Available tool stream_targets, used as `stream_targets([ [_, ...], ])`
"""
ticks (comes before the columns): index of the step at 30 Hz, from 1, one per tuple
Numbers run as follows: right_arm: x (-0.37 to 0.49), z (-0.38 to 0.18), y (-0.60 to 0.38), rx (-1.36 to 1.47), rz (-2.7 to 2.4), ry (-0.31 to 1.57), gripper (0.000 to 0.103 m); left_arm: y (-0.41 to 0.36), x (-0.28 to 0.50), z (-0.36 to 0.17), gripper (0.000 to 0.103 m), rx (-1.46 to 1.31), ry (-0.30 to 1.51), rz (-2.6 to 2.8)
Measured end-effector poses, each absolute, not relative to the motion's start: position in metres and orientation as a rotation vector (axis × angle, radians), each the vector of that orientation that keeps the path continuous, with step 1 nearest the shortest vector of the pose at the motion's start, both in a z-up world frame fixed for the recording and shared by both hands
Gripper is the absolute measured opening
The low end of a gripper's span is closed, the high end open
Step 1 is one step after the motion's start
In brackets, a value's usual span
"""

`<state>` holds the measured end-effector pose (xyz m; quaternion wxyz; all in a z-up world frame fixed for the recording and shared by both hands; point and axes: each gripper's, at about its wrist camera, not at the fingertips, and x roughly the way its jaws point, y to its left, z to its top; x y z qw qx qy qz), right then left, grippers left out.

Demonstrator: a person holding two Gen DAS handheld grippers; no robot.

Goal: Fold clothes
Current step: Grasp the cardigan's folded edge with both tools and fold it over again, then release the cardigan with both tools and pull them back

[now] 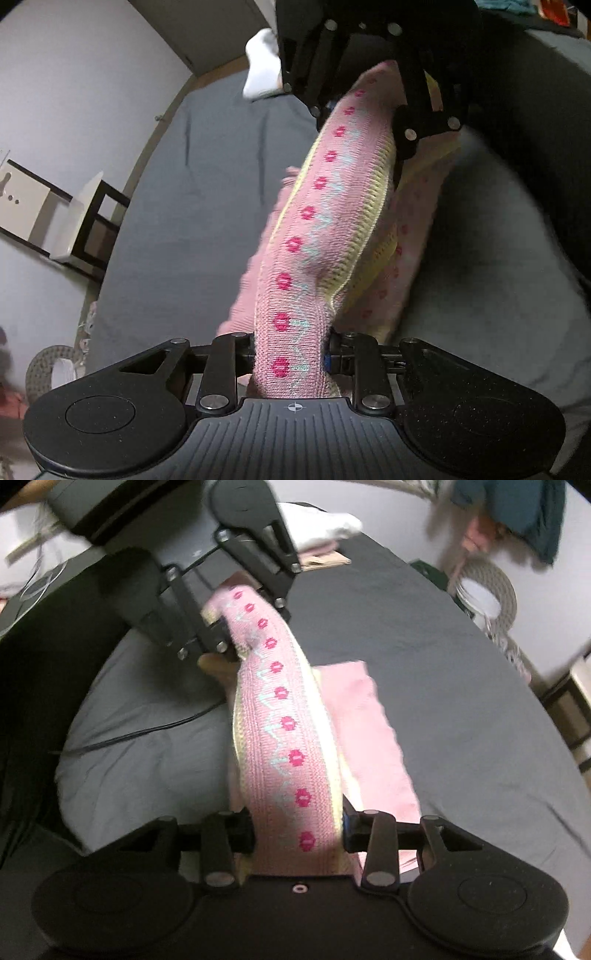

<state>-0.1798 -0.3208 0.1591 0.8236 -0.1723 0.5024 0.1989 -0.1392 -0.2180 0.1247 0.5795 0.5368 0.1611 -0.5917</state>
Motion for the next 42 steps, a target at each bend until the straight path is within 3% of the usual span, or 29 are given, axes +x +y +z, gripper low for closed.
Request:
stream_targets([
  [2, -0.169, 0.152, -0.331, -0.35, 0.402, 1.079, 0.045, -0.232, -0.129, 0.115, 0.028, 1.279, 0.383, -1.364],
  [5, -0.154, 0.142, -0.351, -0.319, 0.371, 1.075, 0.055, -0.258, -0.108, 0.097, 0.046, 1.291, 0.44, -1.323],
  [10, -0.139, 0.109, -0.401, -0.064, 0.333, 1.078, 0.056, -0.27, -0.09, 0.07, 0.071, 1.264, 0.453, -1.287],
  [16, -0.162, 0.079, -0.461, 0.336, 0.261, 0.975, 0.073, -0.266, -0.043, 0.072, 0.073, 1.021, 0.589, -1.216],
  [22, -0.189, 0.07, -0.492, 0.575, 0.203, 0.908, 0.081, -0.214, -0.02, 0.076, 0.073, 0.677, 0.71, -1.109],
  [27, -0.189, 0.056, -0.511, 0.683, 0.163, 0.922, 0.081, -0.173, -0.051, 0.077, 0.073, 0.311, 0.645, -1.071],
  [31, -0.165, 0.036, -0.512, 0.762, 0.124, 0.896, 0.062, -0.183, -0.071, 0.065, 0.073, 0.133, 0.618, -1.113],
  [37, -0.16, 0.041, -0.487, 0.698, 0.107, 0.801, 0.044, -0.217, -0.092, 0.023, 0.073, 0.146, 0.662, -1.081],
  [42, -0.165, 0.036, -0.486, 0.677, 0.076, 0.778, 0.043, -0.213, -0.097, 0.004, 0.073, 0.128, 0.654, -1.001],
])
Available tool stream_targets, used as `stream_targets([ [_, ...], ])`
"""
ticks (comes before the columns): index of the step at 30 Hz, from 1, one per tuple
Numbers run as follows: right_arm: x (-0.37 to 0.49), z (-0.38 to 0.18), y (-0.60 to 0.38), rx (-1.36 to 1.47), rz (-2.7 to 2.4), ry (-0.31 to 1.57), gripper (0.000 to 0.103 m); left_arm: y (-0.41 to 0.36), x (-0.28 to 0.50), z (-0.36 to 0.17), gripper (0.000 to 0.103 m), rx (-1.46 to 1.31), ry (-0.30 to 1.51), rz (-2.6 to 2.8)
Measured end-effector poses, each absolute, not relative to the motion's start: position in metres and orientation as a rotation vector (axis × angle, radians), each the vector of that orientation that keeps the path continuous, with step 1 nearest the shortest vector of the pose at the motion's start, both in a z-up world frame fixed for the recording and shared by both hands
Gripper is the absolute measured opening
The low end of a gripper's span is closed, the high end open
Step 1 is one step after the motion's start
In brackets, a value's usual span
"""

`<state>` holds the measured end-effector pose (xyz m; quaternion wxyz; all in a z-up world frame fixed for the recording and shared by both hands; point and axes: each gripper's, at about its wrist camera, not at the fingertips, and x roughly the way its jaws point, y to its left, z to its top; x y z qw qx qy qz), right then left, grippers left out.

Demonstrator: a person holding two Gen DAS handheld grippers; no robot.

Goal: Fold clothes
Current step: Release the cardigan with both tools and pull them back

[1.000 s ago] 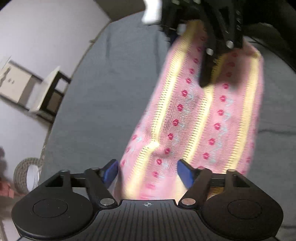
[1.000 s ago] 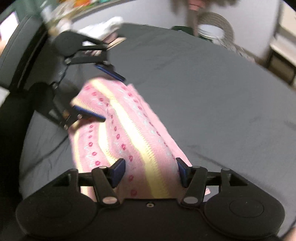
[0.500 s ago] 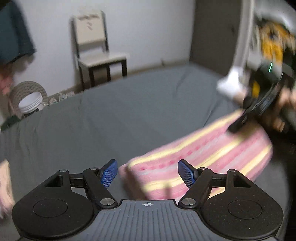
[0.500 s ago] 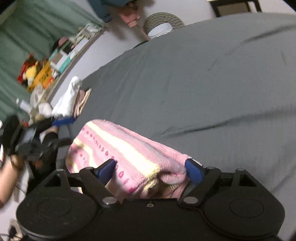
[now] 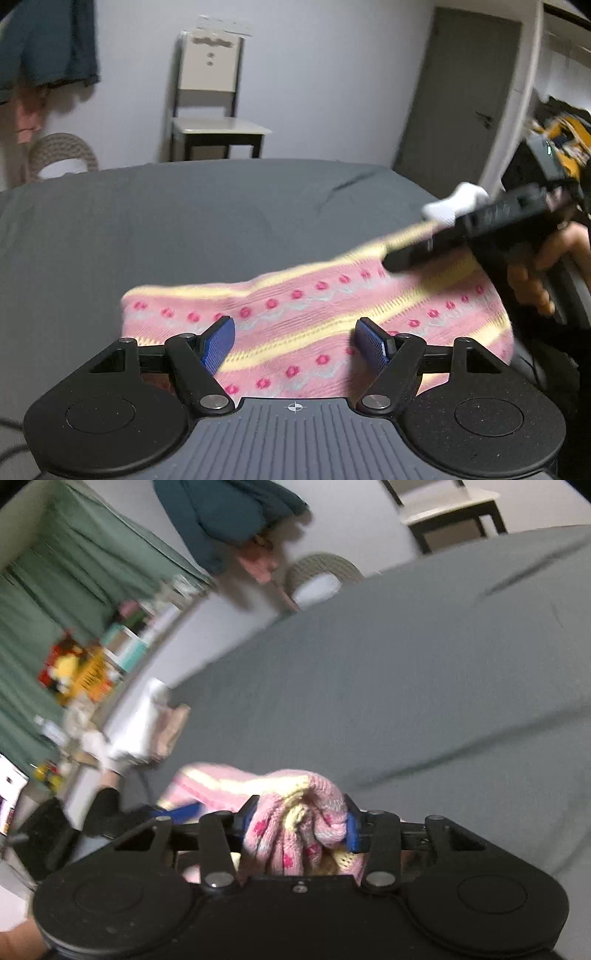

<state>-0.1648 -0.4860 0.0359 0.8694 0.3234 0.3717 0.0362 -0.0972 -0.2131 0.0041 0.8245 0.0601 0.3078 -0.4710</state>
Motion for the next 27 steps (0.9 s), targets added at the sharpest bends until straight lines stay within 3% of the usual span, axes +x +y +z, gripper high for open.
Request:
stream_targets([
  [2, -0.163, 0.026, -0.488, 0.674, 0.037, 0.807, 0.057, -0.216, -0.096, -0.006, 0.074, 0.128, 0.655, -0.985],
  [3, -0.162, 0.023, -0.491, 0.698, 0.026, 0.809, 0.058, -0.217, -0.096, -0.009, 0.08, 0.129, 0.664, -0.975],
  [7, -0.167, 0.038, -0.488, 0.658, 0.0, 0.787, 0.059, -0.21, -0.099, -0.008, 0.083, 0.088, 0.662, -0.966],
  [12, -0.198, 0.087, -0.434, 0.298, -0.162, 0.637, 0.067, -0.196, -0.11, 0.004, 0.084, 0.095, 0.541, -0.958],
  [14, -0.213, 0.105, -0.391, 0.136, -0.204, 0.55, 0.083, -0.191, -0.114, 0.009, 0.085, 0.126, 0.514, -0.953],
  [18, -0.207, 0.089, -0.33, 0.007, -0.093, 0.607, 0.083, -0.181, -0.12, 0.012, 0.085, 0.218, 0.508, -0.98],
  [22, -0.202, 0.059, -0.344, 0.066, -0.054, 0.715, 0.083, -0.174, -0.116, 0.0, 0.087, 0.235, 0.543, -1.012],
  [27, -0.217, 0.049, -0.359, 0.087, 0.0, 0.681, 0.083, -0.169, -0.101, -0.008, 0.091, 0.194, 0.57, -1.039],
])
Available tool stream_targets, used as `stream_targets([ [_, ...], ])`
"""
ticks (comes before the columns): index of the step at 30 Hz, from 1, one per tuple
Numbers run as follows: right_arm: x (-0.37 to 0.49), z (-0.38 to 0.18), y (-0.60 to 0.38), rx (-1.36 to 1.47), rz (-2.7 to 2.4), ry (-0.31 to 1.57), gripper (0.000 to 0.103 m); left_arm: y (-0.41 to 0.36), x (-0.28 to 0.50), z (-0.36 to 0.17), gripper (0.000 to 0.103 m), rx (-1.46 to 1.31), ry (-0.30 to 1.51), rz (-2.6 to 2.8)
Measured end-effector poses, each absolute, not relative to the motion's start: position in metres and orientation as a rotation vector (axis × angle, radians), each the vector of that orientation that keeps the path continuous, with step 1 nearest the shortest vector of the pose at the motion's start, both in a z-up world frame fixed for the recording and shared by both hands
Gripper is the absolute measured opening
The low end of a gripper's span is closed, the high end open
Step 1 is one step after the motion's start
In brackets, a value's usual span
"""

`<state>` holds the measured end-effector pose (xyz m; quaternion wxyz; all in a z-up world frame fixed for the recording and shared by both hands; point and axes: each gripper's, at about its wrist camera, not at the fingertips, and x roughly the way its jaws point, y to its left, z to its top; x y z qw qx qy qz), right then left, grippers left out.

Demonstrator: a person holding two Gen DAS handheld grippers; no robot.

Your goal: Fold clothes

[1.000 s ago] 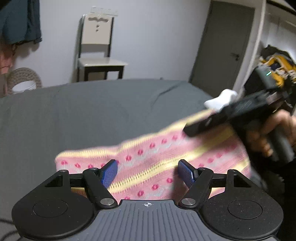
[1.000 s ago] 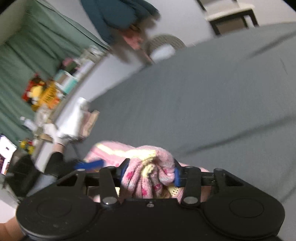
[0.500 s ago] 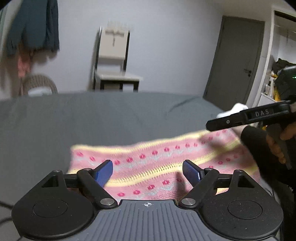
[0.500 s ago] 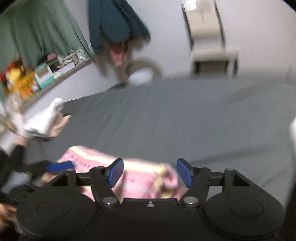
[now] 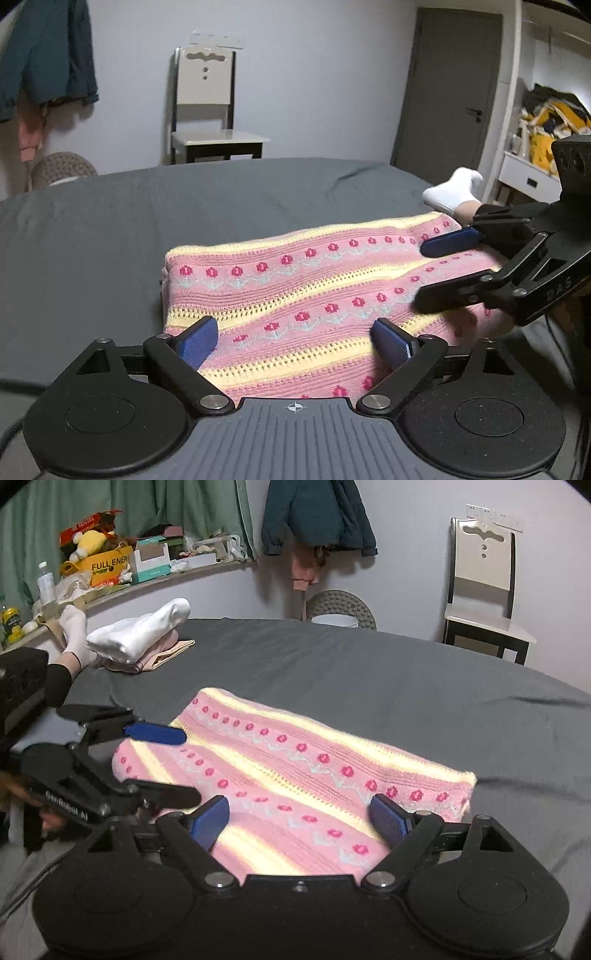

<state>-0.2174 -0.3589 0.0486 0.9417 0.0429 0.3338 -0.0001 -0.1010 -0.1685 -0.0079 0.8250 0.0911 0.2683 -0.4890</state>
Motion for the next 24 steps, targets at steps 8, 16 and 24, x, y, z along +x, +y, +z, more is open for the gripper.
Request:
stream_targets([
  [8, -0.25, 0.074, -0.344, 0.018, -0.112, 0.533, 0.103, -0.134, -0.11, 0.013, 0.091, 0.198, 0.553, -1.014],
  [16, -0.227, 0.066, -0.332, 0.04, -0.236, 0.71, 0.103, -0.144, -0.124, -0.002, 0.093, 0.316, 0.583, -0.947],
  [24, -0.231, 0.098, -0.311, -0.044, -0.352, 0.702, 0.103, -0.12, -0.126, 0.015, 0.094, 0.208, 0.569, -0.899],
])
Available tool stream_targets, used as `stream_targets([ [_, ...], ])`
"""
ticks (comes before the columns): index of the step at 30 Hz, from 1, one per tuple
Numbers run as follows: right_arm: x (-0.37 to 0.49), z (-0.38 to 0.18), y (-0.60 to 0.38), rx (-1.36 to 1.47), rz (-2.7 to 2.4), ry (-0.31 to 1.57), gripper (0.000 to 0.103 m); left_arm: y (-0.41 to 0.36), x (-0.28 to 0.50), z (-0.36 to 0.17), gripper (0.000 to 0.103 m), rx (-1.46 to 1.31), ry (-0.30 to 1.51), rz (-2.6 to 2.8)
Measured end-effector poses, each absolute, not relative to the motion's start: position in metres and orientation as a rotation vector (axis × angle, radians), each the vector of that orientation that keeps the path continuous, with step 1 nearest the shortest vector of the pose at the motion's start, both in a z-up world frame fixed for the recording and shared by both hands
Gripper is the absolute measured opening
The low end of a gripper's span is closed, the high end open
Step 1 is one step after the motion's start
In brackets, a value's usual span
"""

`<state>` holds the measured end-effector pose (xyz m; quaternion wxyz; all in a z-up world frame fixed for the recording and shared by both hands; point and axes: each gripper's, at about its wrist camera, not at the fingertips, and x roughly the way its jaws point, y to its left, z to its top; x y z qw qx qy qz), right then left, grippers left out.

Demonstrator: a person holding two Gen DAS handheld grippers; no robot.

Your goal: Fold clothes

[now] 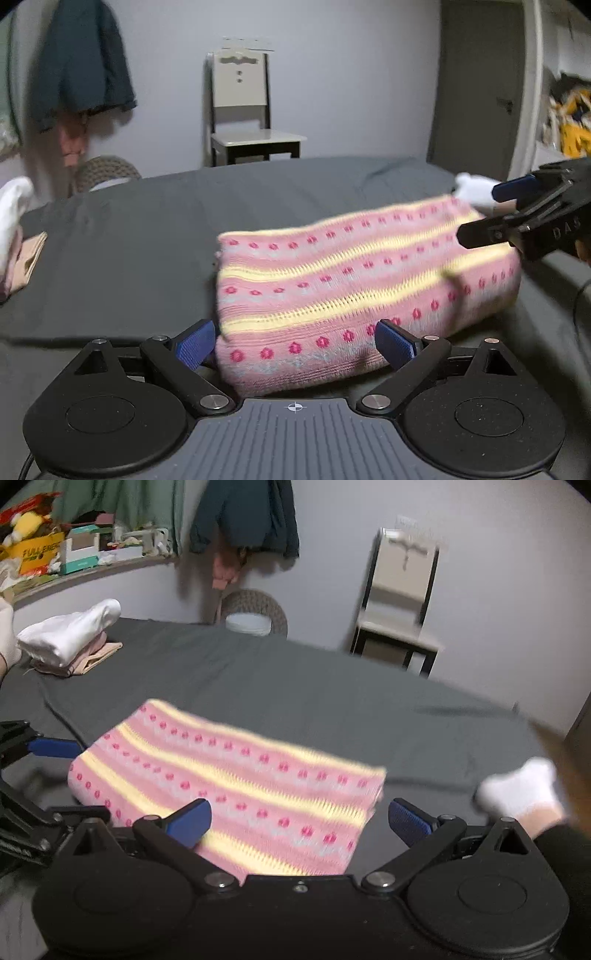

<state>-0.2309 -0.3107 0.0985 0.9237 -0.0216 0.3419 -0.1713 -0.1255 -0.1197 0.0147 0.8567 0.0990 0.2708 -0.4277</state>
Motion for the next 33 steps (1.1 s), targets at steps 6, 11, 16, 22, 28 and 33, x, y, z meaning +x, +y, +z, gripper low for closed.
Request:
stream_targets([
  [6, -0.236, 0.133, -0.273, -0.163, -0.386, 0.69, 0.103, -0.086, -0.12, 0.03, 0.094, 0.11, 0.597, -0.883],
  [11, -0.227, 0.145, -0.229, -0.43, -0.285, 0.768, 0.103, -0.063, -0.108, 0.043, 0.094, 0.003, 0.597, -0.839],
  [16, -0.223, 0.122, -0.198, -0.567, -0.191, 0.759, 0.103, -0.044, -0.086, 0.037, 0.095, -0.161, 0.651, -0.808],
  [22, -0.211, 0.084, -0.173, -0.634, -0.35, 0.768, 0.103, -0.045, -0.076, 0.026, 0.095, -0.23, 0.724, -0.788],
  [28, -0.226, 0.092, -0.164, -0.614, -0.318, 0.725, 0.103, -0.066, -0.089, 0.023, 0.095, -0.104, 0.739, -0.839],
  [33, -0.234, 0.101, -0.17, -0.489, -0.362, 0.723, 0.103, -0.074, -0.095, 0.027, 0.095, -0.072, 0.74, -0.835],
])
